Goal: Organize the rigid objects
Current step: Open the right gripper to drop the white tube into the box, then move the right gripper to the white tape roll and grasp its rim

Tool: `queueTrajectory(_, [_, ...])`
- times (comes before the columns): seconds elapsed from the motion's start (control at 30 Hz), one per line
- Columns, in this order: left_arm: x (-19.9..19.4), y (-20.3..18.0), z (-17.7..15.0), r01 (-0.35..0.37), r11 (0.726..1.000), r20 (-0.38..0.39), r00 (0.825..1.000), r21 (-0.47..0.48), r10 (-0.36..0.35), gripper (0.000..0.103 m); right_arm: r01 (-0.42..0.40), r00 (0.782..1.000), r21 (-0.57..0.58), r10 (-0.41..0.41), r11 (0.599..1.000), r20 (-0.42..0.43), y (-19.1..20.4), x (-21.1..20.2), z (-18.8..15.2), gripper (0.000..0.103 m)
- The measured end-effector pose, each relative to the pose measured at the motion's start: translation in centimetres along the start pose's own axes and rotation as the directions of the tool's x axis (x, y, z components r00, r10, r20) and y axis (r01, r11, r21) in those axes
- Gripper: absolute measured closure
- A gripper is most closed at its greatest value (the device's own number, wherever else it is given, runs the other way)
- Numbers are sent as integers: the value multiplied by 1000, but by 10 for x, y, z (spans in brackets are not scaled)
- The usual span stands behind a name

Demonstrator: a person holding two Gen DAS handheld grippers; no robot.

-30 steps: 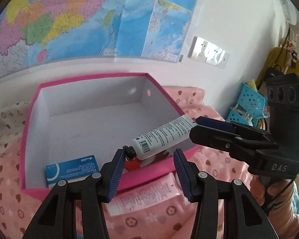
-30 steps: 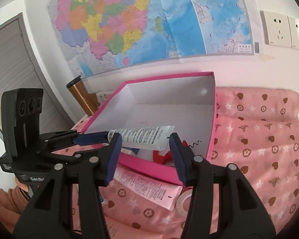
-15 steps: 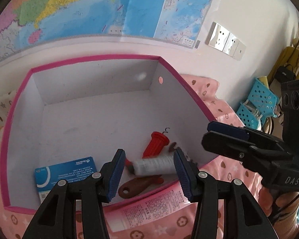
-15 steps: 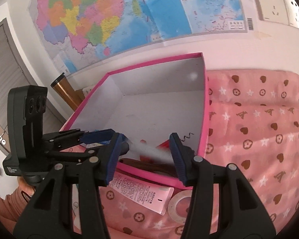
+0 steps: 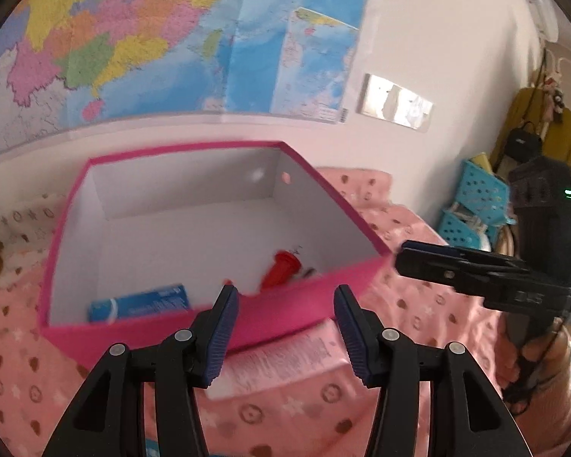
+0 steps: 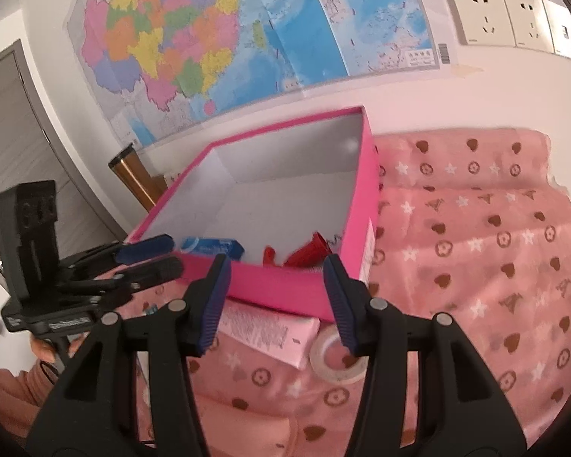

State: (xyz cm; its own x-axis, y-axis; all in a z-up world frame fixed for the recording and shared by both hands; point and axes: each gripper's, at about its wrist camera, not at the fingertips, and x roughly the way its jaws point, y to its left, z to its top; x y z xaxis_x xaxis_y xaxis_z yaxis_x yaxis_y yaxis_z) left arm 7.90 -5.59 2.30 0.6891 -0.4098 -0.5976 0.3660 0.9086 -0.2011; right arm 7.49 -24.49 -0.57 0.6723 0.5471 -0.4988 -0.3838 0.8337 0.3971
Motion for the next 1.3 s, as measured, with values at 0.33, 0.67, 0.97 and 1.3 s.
queueTrajectory(0.33, [22,-15,-35,39,999,-96,995,-3,-39,50,81,988,62,-72,995,-134,-32,25,-40,50])
queueTrajectory(0.67, [38,-19,-53,57,998,-157,986,-29,-60,50,153,968,62,-137,986,-212,-48,45,-60,50])
queueTrajectory(0.97, [42,-22,-57,69,997,-174,982,-24,-72,50,197,955,-9,-194,980,-224,-44,57,-61,54])
queueTrajectory(1.3, [42,-21,-60,83,996,-185,979,-34,-88,50,283,925,-140,-309,949,-222,-34,61,-64,77])
